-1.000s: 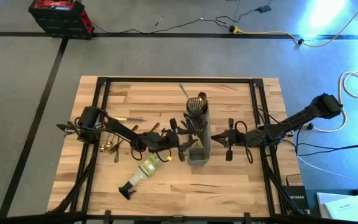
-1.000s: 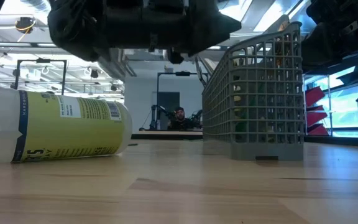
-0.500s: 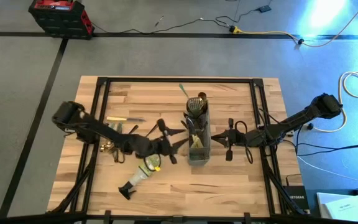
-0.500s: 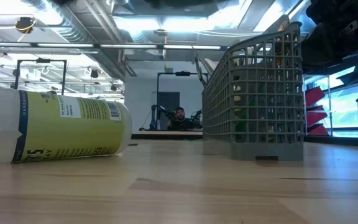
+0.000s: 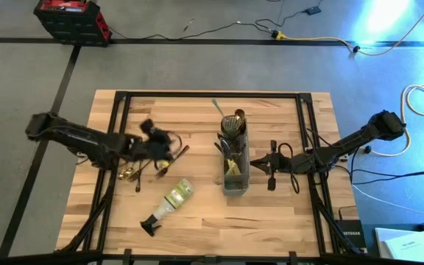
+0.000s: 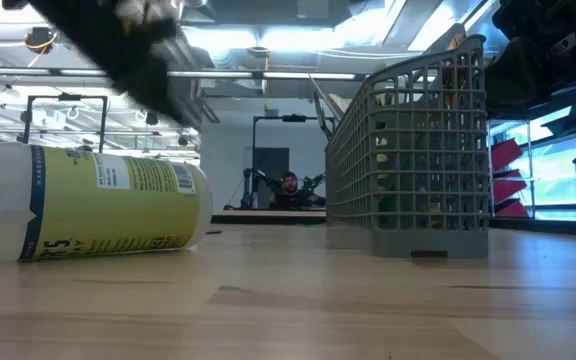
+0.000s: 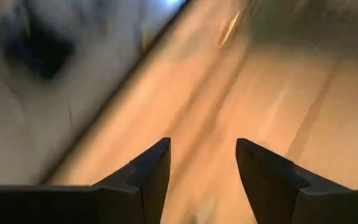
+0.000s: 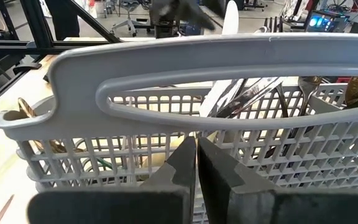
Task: Sort silverware
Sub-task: Put the table knife into the silverware basket
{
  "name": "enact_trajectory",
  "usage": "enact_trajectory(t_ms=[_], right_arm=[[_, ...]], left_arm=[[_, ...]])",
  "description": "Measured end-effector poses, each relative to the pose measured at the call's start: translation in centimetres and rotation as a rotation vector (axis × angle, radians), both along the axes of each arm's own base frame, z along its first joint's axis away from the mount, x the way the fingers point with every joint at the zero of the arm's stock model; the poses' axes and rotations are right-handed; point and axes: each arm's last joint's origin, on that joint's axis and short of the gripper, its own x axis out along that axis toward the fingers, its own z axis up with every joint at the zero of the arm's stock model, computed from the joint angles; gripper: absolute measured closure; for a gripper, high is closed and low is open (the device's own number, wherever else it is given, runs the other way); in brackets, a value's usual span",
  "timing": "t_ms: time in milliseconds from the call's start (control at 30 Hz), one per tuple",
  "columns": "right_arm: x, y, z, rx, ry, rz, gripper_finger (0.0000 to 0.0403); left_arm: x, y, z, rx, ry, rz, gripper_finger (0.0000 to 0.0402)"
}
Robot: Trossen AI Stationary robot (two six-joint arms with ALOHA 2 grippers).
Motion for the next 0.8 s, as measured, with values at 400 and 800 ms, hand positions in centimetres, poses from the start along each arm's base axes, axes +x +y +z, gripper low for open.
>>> enact_trajectory(t_ms=[400, 800], right_arm=[[0.0, 0.0, 0.0, 0.002, -0.005, 0.0, 0.0403], [0.0, 0.0, 0.0, 0.003, 0.002, -0.001, 0.0403]], left_arm=[[-2.2, 6.6, -3.2, -0.452, 0.426, 0.195, 0.0235], [-2.3, 10.5, -4.2, -0.568, 1.046, 0.035, 0.0235]])
